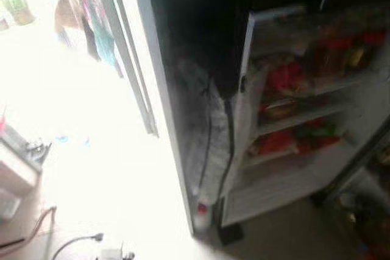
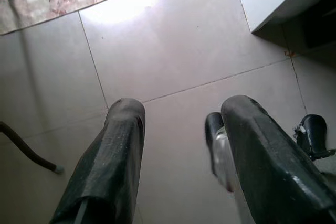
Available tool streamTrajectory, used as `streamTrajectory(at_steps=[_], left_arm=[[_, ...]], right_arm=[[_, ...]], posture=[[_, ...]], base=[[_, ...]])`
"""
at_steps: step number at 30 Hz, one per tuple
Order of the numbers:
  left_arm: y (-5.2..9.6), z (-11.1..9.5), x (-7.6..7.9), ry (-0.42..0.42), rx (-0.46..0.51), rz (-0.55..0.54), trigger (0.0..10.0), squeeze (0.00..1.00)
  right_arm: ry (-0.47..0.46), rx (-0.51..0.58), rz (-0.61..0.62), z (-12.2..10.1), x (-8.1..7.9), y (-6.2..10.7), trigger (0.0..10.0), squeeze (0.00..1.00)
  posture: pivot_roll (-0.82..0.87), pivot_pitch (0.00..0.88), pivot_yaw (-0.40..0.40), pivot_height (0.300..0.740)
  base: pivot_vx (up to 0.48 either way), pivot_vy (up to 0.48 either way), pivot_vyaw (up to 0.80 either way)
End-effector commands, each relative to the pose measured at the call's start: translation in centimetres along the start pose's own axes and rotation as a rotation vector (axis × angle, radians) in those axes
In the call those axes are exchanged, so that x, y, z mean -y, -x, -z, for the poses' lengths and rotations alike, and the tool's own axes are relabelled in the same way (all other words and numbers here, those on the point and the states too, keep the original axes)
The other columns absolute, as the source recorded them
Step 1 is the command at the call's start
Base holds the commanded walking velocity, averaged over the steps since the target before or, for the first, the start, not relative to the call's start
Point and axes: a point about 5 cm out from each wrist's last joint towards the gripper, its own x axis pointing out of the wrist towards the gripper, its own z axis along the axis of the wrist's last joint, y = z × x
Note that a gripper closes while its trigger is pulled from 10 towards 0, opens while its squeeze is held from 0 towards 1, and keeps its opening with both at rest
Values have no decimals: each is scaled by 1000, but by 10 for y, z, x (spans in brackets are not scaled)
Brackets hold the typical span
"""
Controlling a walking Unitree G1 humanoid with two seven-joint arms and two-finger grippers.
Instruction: Restocking fridge
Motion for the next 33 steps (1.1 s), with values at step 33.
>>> streamTrajectory(at_steps=[33], left_arm=[[0, -5, -9, -5, -3, -25, 10000, 0]], right_arm=[[-57, 21, 23, -8, -1, -2, 10000, 0]], posture=[[-216, 4, 49, 740]], base=[[0, 0, -422]])
